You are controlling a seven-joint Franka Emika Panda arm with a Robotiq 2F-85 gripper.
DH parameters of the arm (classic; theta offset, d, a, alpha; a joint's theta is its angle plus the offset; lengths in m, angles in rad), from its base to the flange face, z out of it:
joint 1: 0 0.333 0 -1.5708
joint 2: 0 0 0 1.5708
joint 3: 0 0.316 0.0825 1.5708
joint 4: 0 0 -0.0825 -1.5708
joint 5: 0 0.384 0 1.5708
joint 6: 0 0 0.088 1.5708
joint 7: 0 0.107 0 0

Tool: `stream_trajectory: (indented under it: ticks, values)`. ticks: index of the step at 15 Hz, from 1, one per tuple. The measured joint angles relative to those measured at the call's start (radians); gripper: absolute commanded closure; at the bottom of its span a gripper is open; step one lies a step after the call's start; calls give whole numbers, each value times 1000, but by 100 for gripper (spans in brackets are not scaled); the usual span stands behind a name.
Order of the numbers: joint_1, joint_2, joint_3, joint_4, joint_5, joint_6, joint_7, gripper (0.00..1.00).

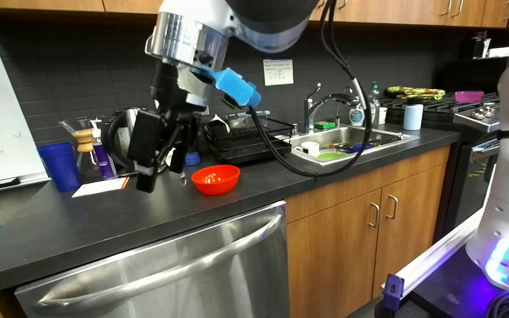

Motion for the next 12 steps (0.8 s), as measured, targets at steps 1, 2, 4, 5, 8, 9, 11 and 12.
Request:
stream_trajectory:
  ticks: [1, 2, 4, 5, 8, 9, 11, 12]
  values:
    - [-2, 8, -5, 10, -46, -1, 6, 0]
    - [-5, 18, -11, 23, -94, -2, 13, 0]
    - [-8, 44, -27, 56, -184, -4, 23, 0]
    - [-10, 57, -34, 75, -220, -4, 23, 0]
    - [-11, 102, -58, 140, -315, -11, 23, 0]
    - [-10, 118, -64, 163, -338, -17, 23, 0]
    - [-9, 150, -72, 209, -372, -31, 22, 0]
    - [-8, 165, -75, 231, -386, -41, 22, 0]
